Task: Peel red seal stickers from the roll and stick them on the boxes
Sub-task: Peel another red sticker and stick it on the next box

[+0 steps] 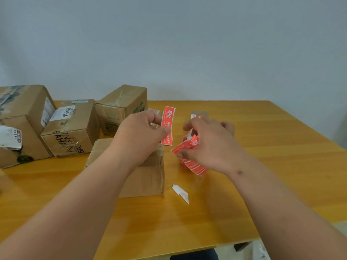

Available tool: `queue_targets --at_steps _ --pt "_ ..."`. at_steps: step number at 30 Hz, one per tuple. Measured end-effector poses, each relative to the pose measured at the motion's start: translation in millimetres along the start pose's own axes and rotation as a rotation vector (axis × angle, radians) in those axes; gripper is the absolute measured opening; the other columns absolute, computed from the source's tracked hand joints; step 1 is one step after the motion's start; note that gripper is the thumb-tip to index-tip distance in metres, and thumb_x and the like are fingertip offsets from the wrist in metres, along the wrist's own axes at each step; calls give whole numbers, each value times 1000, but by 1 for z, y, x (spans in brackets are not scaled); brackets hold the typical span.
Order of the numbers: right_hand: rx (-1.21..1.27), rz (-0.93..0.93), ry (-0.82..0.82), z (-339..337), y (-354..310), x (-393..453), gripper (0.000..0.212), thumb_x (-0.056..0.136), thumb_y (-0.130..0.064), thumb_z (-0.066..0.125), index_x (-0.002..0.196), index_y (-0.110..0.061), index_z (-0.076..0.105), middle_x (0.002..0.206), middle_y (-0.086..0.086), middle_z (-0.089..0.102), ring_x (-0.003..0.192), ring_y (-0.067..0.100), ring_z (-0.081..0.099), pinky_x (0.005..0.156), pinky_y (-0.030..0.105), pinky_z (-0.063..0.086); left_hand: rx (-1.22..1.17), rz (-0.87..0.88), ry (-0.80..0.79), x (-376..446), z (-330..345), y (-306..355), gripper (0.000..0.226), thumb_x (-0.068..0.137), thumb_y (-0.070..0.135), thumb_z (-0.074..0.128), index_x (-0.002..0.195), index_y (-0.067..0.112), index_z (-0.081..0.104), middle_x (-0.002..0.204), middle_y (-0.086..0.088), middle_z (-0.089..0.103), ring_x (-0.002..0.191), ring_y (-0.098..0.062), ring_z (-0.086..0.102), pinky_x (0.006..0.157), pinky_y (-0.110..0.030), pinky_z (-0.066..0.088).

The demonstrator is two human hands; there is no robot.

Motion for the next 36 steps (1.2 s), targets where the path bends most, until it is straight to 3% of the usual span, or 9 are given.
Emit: queue_targets --at_steps 5,10,12,14,17,21,23,28,36 --pt "22 -10 188 -12 -1 0 62 71 -59 70 126 -40 48 126 -12 39 124 15 31 103 37 18 -66 -3 -10 -7 -4 -1 9 87 34 68 94 28 68 72 3 73 74 -15 67 61 -25 43" --pt "211 -12 329 -24 -3 -8 10 86 -41 63 96 -39 62 105 -18 52 111 7 46 97 32 25 -106 -31 10 -11 -7 -5 11 85 35 70 91 25 68 71 4 73 71 -10 67 60 -23 41" --pt "409 16 241 -20 -5 -12 14 90 -36 60 76 -38 59 81 -23 59 86 -4 53 88 34 40 -117 -34 12 -13 -8 -6 13 85 35 70 92 24 67 72 4 73 71 -10 67 62 -24 43" --pt "581 51 72 -6 -9 -17 20 92 -36 58 73 -33 64 67 -18 60 67 -4 55 68 24 42 -144 -31 25 -14 -10 -8 13 85 34 71 91 24 68 67 5 71 67 -8 64 63 -25 42" --pt "596 46 -64 12 -19 -23 18 88 -40 61 76 -29 68 73 -6 67 69 7 61 65 28 49 -165 -21 59 -17 -15 -10 13 83 36 72 89 25 67 54 8 64 53 -2 55 61 -25 40" --pt "765 3 -78 16 -34 -30 16 85 -31 67 72 -23 68 64 -9 55 63 8 52 55 14 39 -165 -9 112 -23 -23 -11 18 82 36 73 93 25 63 53 10 62 44 3 52 56 -23 35" --pt "860 -20 -76 15 -40 -33 13 85 -29 69 74 -22 71 62 -10 55 64 7 52 57 14 40 -153 2 129 -27 -27 -11 19 83 35 72 94 25 61 55 7 64 44 4 52 54 -21 34" --pt "1091 -44 -146 21 -55 -39 17 89 -19 63 79 -26 75 86 -3 74 92 11 68 89 34 52 -151 2 148 -37 -34 -14 21 82 38 72 94 27 59 66 6 72 58 -2 61 60 -26 43" --pt "1277 -52 -135 27 -62 -42 16 81 -23 60 74 -21 74 80 -1 71 84 10 66 82 28 49 -215 11 139 -46 -41 -16 21 82 37 72 93 25 58 69 9 74 66 -4 67 63 -23 42"
Point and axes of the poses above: each hand's wrist, its own x-axis towards the middle knuckle, its own z-axis out of the palm, y = z × x, the point moved 9 cm from there along x, towards the middle knuckle
